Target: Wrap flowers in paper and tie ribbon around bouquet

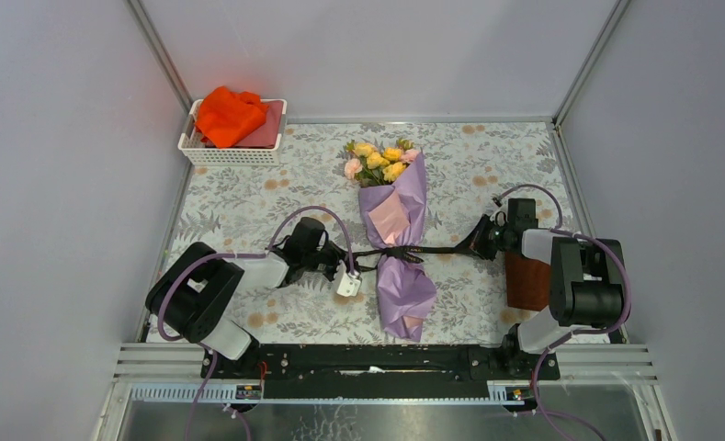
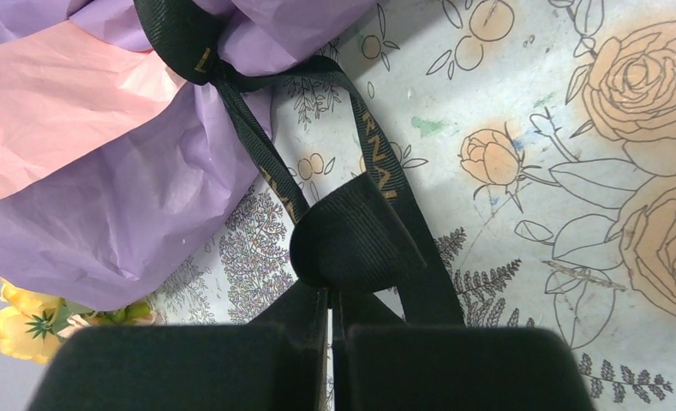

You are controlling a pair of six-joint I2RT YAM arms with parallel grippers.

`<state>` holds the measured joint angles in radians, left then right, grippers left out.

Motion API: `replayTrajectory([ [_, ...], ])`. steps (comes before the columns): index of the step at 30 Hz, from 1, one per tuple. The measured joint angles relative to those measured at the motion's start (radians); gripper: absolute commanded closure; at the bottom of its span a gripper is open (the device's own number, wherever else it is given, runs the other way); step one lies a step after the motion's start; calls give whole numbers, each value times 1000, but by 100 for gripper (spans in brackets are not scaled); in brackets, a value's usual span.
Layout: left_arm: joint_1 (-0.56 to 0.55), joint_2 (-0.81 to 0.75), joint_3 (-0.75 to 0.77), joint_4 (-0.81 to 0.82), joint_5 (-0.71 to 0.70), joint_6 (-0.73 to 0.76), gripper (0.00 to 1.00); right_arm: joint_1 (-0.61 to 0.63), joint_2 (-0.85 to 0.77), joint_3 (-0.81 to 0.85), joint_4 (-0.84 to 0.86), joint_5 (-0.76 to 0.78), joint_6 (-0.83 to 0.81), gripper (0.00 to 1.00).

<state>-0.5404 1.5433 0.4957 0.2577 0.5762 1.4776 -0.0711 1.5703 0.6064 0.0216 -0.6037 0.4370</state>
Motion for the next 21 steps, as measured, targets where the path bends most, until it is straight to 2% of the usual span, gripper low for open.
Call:
replayTrajectory([
  [10,8,-22,-3,0,23,-57,100,0,0,1,-2,0,-3,100],
  [11,10,-34,-3,0,26,-81,87,2,0,4,-6,1,-8,100],
  [12,13,-48,-3,0,27,-106,64,7,0,10,-13,2,-15,100],
  [13,15,-60,-3,0,27,-131,46,20,-1,22,-23,8,-25,99],
  [14,17,-73,-5,-2,27,-146,37,35,-1,36,-33,14,-35,97],
  [17,33,-111,-11,-17,18,-209,28,94,0,101,-62,16,-62,88],
  [21,38,-148,-23,-43,1,-246,21,155,-2,171,-66,5,-78,74],
])
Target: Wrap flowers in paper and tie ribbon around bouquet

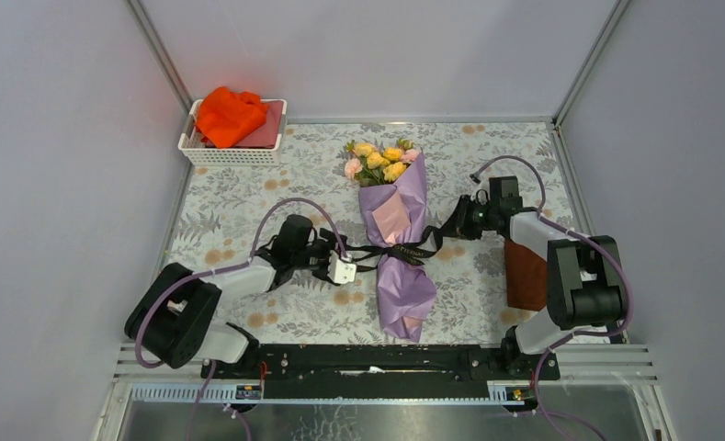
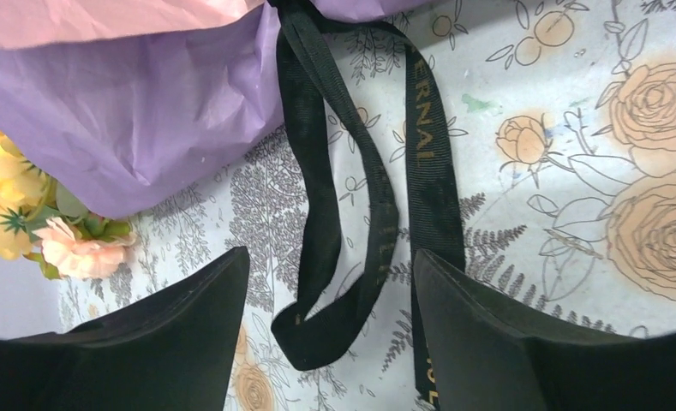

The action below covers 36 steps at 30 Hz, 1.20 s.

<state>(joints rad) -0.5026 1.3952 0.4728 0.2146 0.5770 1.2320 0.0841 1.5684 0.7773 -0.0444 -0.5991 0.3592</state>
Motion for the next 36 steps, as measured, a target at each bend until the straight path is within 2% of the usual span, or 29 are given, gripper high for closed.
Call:
replayTrajectory([
  [3,0,-39,-11,-35,-21,-14,20,2,-22,14,-48,27,-16,62],
  [5,0,-66,-11,-56,-28,-40,19,2,-48,26,-103,73,-31,58],
  [7,0,-102,-11,-71,-32,-97,23,1,-89,46,-157,150,-49,57],
  [11,0,-156,8,-122,-34,-223,41,1,-187,65,-188,237,-63,58],
  [14,0,-179,19,-171,-32,-276,41,6,-222,72,-183,235,-68,59],
  [18,0,-201,19,-235,-23,-350,33,73,-189,76,-187,193,-100,59],
  [20,0,-214,21,-230,-32,-445,23,116,-175,77,-190,163,-116,55],
  [23,0,-236,32,-179,-163,-687,10,141,-194,76,-179,165,-127,42],
  [25,15,-253,38,-133,-276,-834,5,137,-245,68,-153,233,-129,30],
  [28,93,-311,37,-87,-428,-1051,1,121,-393,4,-75,395,-139,15],
  [31,230,-379,18,-50,-488,-1208,1,94,-566,-99,38,600,-160,2],
  [32,282,-404,-2,-32,-500,-1249,1,88,-642,-162,99,706,-177,1],
  [36,479,-523,-134,3,-544,-1378,1,79,-745,-307,218,906,-173,0],
])
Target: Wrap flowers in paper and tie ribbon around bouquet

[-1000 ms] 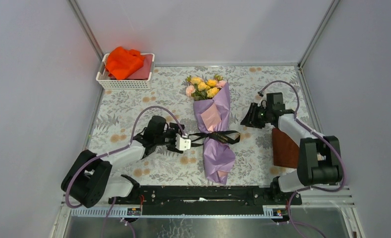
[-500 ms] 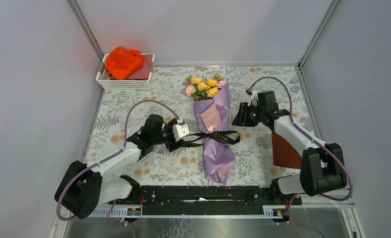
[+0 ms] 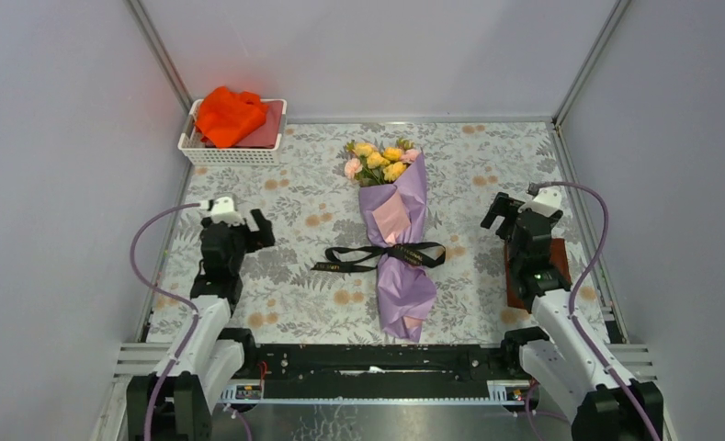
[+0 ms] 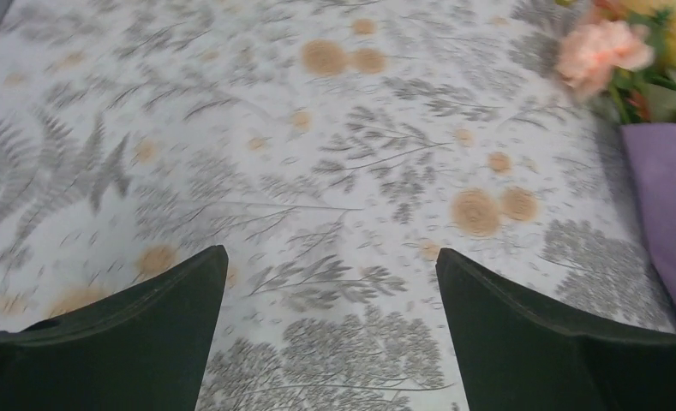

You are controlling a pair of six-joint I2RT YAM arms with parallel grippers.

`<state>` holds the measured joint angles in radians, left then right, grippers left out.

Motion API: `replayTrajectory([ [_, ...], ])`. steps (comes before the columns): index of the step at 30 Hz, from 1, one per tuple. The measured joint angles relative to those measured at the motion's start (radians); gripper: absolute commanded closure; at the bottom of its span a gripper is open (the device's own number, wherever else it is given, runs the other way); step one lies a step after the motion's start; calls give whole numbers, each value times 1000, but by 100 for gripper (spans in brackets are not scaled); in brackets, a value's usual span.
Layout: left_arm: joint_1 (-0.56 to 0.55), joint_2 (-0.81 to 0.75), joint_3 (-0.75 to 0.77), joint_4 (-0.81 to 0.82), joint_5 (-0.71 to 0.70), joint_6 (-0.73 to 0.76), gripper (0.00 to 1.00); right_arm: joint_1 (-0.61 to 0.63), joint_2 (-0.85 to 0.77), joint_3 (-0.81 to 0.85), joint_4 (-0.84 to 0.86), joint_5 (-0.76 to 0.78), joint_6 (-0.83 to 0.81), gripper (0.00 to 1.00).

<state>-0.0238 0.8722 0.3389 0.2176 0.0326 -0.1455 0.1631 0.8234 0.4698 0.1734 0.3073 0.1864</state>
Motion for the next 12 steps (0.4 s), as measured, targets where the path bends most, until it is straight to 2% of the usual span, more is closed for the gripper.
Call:
replayTrajectory([
  [5,154,-92,-104,19,-50,-74,1,0,0,-105,45,192,89,0],
  [12,184,-142,-125,78,-58,-109,1,0,24,-117,55,301,171,0],
])
